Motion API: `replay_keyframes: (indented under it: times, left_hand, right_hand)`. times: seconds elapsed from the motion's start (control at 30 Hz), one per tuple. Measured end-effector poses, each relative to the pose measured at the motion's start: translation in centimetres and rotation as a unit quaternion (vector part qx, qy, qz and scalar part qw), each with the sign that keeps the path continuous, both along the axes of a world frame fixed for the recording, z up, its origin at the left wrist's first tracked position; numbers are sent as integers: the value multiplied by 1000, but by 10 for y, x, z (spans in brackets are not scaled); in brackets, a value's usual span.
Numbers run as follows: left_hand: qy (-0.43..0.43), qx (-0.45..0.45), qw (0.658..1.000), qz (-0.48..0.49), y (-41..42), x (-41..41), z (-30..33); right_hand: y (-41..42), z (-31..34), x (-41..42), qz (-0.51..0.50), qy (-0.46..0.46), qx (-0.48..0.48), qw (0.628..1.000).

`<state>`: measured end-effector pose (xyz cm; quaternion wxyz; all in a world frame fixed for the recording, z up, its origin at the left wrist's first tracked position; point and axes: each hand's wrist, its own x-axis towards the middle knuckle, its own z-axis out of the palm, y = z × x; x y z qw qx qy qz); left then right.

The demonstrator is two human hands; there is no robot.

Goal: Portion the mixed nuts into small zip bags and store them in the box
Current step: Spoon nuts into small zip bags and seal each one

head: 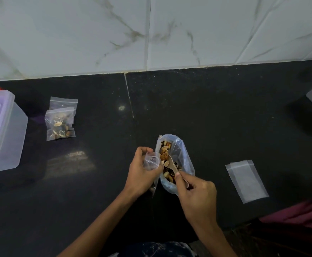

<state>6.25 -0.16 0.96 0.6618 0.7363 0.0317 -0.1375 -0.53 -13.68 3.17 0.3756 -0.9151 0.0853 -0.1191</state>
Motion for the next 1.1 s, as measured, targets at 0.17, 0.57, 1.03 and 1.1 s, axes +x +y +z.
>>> replay_keyframes:
  times: [0.17,0.57,1.03,1.1]
  left_hand:
    - [-20,10,999,-29,-1,3,-1]
    - [-71,31,997,21,13,-1,3]
    - [-154,7,988,32,14,-8,1]
    - [-160,5,987,34,14,-7,0]
  right_hand:
    - [3,2,8,-134,81,260,953]
    - [0,11,-2,-242,135,466,840]
    - [-5,34,-17,-231,76,440,864]
    - [-2,50,-20,-197,50,436,877]
